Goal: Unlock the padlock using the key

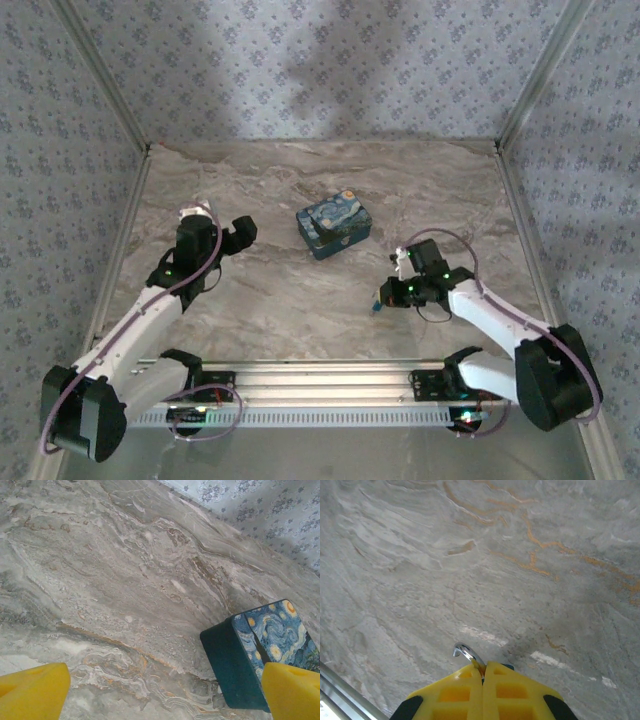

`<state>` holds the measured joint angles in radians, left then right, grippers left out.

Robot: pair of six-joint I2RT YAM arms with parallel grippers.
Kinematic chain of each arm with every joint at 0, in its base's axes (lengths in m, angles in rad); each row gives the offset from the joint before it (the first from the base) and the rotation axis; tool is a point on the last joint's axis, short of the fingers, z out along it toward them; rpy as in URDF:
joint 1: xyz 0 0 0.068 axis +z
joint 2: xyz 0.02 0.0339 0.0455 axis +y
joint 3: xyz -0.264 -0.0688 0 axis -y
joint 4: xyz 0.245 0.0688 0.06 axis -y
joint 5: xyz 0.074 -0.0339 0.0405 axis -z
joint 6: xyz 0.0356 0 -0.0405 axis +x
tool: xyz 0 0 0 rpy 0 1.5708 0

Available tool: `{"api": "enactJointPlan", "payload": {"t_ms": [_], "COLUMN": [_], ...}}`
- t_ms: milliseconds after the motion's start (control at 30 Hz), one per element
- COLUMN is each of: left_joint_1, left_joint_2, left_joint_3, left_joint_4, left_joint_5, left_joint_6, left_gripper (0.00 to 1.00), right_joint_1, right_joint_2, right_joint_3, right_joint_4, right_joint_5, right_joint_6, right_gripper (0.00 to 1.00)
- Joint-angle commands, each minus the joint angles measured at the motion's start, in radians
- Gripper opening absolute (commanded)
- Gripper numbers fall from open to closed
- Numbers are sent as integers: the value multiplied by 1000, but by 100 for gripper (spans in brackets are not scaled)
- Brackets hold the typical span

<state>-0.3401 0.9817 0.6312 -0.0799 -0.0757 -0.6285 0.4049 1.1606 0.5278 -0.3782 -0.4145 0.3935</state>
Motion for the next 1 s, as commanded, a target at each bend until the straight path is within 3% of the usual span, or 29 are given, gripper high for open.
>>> {"api": "enactJointPlan", "payload": {"t_ms": [0, 167, 433, 533, 800, 967], "left_joint_1": [7, 7, 9, 10, 43, 68], "left_joint_2": [-9, -10, -11, -15, -56, -112], "left_joint_3": [1, 5, 24, 39, 65, 54], "left_joint_4": [-13, -23, -34, -46, -58, -28], "left_joint_5": [-2, 0, 7, 6, -41, -154], "left_joint_6": [6, 7, 20, 29, 61, 176], "left_gripper": [98, 98, 98, 98, 98, 98], "right_joint_1": [6, 6, 3, -1, -45, -90], "right_joint_2": [48, 125, 95, 52, -117, -234], "right_joint_3": [6, 19, 15, 32, 90, 96], "right_joint_4": [43, 72, 46, 15, -25, 48], "right_joint_5": [-11, -29, 6, 36, 202, 388], "right_joint_6": [-25, -30, -24, -29, -59, -123], "right_gripper": [2, 5, 27, 30, 40, 62]}}
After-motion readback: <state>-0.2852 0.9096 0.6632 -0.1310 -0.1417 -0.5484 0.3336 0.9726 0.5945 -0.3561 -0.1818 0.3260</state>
